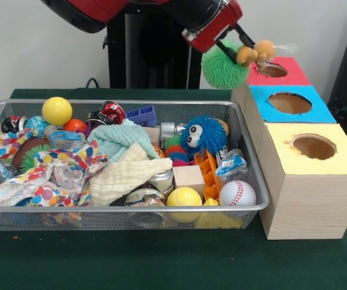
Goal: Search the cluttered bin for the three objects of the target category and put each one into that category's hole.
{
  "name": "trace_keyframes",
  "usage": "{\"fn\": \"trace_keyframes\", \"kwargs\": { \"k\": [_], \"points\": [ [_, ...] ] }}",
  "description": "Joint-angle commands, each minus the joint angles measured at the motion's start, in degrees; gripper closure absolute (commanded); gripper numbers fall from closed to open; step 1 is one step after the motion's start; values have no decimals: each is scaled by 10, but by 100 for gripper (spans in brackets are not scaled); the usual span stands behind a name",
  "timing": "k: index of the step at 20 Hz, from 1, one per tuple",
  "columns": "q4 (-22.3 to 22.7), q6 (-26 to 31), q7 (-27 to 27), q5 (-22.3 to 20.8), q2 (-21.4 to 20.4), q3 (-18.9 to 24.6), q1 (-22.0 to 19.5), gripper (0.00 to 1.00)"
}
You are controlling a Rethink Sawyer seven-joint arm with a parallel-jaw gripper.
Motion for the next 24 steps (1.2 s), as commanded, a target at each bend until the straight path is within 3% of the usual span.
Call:
{"fn": "trace_keyframes", "kwargs": {
  "k": [1,13,24],
  "points": [
    [-29,40,-80,-46,-6,-4,18,0],
    [-33,44,-96,-54,6,9,15,0],
    [-47,62,-96,-63,-11,-1,24,0]
  ]
}}
